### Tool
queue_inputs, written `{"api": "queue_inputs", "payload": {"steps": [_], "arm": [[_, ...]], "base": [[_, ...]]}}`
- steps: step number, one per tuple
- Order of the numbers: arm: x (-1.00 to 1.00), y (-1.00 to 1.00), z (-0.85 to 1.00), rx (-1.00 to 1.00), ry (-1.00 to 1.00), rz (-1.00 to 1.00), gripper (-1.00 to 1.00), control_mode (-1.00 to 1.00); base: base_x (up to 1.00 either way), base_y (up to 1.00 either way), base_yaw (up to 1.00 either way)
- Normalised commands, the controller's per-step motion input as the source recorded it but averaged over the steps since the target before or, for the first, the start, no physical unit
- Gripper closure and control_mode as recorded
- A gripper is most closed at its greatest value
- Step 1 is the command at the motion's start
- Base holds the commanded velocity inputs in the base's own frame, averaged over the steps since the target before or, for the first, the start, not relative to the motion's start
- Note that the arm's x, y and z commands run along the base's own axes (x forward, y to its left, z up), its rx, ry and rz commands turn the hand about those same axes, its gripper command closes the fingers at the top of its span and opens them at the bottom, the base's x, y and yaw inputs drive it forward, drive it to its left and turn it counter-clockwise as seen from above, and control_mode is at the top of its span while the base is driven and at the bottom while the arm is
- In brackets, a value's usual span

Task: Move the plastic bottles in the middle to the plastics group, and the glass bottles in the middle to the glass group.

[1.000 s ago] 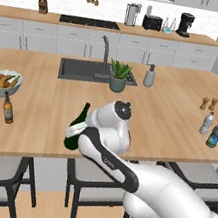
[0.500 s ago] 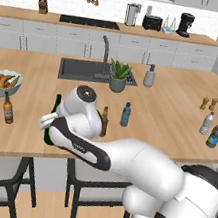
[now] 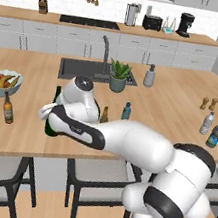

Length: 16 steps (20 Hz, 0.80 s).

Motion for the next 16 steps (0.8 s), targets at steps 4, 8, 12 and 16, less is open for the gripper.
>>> {"api": "queue_inputs", "payload": {"steps": [4,8,12,16], "arm": [[0.29,0.13,0.0,0.0,0.0,0.0,1.0,-1.0],[0.21,0.16,0.0,0.0,0.05,0.0,1.0,-1.0],[0.16,0.19,-0.05,0.0,0.0,0.01,1.0,-1.0],[0.09,0.15,-0.04,0.0,0.0,0.01,1.0,-1.0]], "base": [[0.0,0.0,0.0],[0.0,0.0,0.0],[0.0,0.0,0.0],[0.0,0.0,0.0]]}}
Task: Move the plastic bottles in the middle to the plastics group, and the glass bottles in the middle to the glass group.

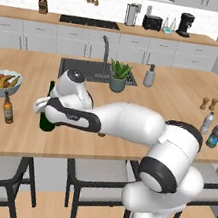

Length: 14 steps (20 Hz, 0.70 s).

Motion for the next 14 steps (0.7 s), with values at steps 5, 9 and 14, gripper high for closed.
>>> {"api": "queue_inputs", "payload": {"steps": [5,9,14], "arm": [[0.02,0.16,-0.27,0.0,0.0,0.0,1.0,-1.0],[0.09,0.15,-0.15,0.0,0.0,0.0,1.0,-1.0],[0.4,0.24,0.0,0.0,0.0,0.0,1.0,-1.0]], "base": [[0.0,0.0,0.0],[0.0,0.0,0.0],[0.0,0.0,0.0]]}}
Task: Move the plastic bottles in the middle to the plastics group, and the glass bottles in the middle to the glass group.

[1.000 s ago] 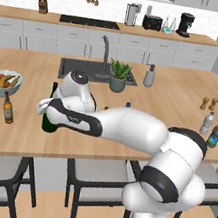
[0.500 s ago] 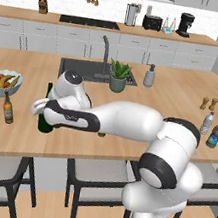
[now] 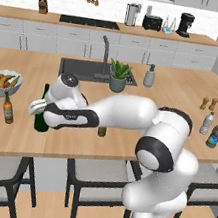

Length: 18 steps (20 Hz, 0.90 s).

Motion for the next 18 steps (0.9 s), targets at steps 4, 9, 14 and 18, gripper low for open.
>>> {"api": "queue_inputs", "payload": {"steps": [4,9,14,18], "arm": [[0.42,0.31,0.0,0.0,0.0,0.0,1.0,-1.0],[0.03,0.21,0.0,-0.01,0.01,0.0,1.0,-1.0],[0.01,0.11,0.0,-0.04,0.0,0.0,1.0,-1.0],[0.26,0.08,0.0,-0.01,0.0,0.01,1.0,-1.0]], "base": [[0.0,0.0,0.0],[0.0,0.0,0.0],[0.0,0.0,0.0],[0.0,0.0,0.0]]}}
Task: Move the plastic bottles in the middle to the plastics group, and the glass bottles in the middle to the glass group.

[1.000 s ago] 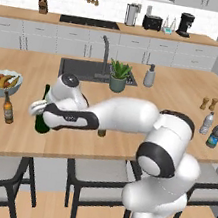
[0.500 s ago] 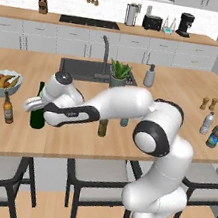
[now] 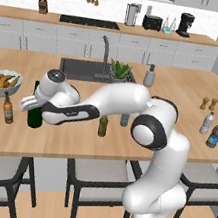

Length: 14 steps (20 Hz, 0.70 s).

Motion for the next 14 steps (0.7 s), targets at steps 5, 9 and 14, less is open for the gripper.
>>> {"api": "queue_inputs", "payload": {"steps": [5,9,14], "arm": [[0.26,0.0,0.0,0.0,0.01,0.0,1.0,-1.0],[0.0,0.0,-0.09,0.0,0.03,0.01,1.0,-1.0],[0.0,0.0,-0.29,0.0,0.03,0.0,1.0,-1.0]], "base": [[0.0,0.0,0.0],[0.0,0.0,0.0],[0.0,0.0,0.0]]}}
